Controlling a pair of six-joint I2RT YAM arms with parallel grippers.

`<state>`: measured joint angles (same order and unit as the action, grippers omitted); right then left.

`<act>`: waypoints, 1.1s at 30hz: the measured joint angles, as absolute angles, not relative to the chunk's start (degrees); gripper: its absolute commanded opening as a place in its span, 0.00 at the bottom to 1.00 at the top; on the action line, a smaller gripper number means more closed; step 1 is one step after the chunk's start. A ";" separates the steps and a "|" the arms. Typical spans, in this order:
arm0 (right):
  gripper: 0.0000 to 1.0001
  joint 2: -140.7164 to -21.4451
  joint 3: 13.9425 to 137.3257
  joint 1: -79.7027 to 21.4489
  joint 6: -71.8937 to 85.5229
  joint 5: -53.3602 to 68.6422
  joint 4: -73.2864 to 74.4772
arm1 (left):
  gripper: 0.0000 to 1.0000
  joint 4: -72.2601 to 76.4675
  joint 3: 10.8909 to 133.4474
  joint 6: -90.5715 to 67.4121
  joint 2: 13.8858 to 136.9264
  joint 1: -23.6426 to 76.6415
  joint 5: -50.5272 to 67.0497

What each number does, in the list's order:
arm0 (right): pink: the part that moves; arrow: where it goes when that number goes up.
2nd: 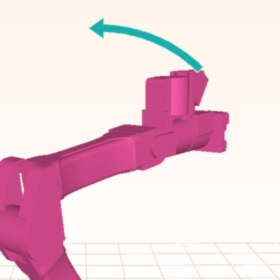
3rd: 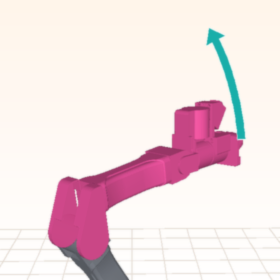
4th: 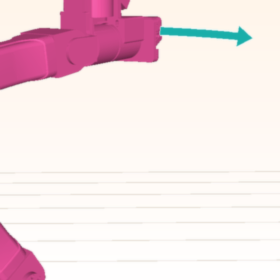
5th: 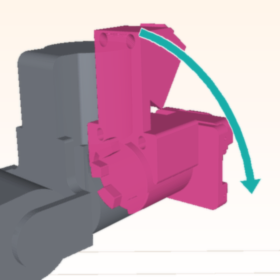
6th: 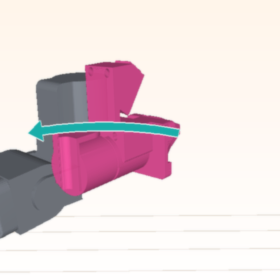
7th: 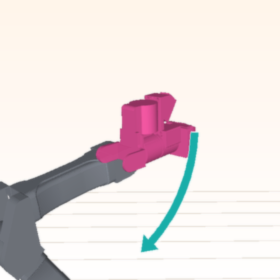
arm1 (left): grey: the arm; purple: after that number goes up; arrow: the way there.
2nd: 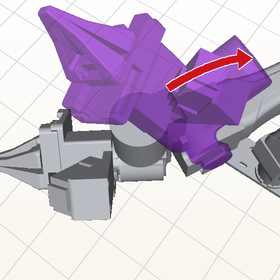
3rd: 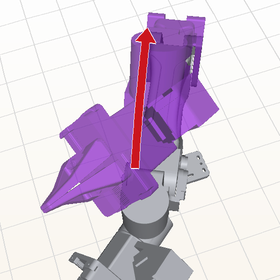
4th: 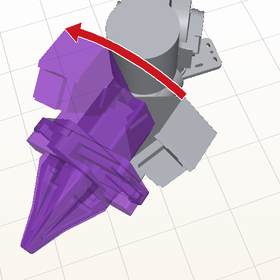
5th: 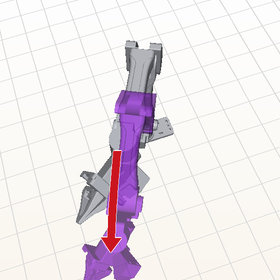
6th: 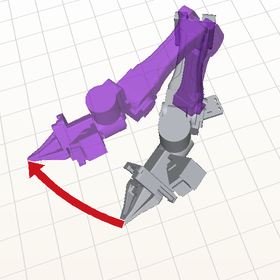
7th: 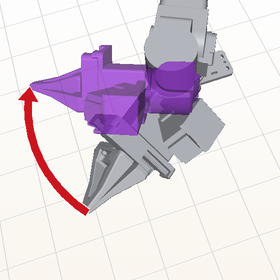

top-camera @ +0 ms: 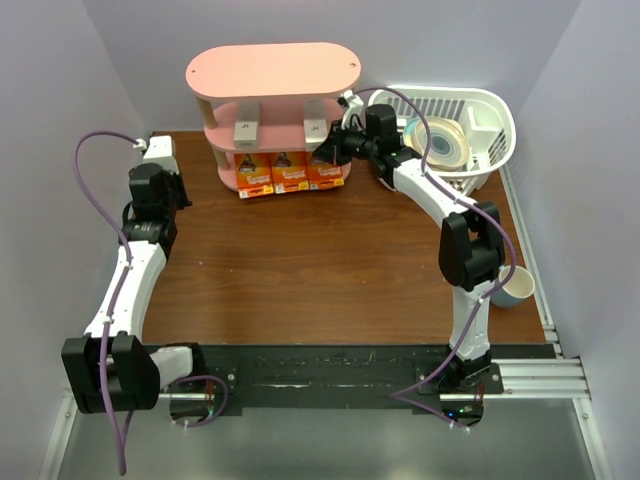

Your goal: Place and organize the shaving razors onto the shelf

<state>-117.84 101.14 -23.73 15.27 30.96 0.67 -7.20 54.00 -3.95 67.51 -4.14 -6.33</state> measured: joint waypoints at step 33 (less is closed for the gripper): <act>0.00 -111.83 94.11 -32.03 -11.22 9.63 -6.79 | 0.00 -5.67 52.60 -5.41 70.61 -4.86 -4.67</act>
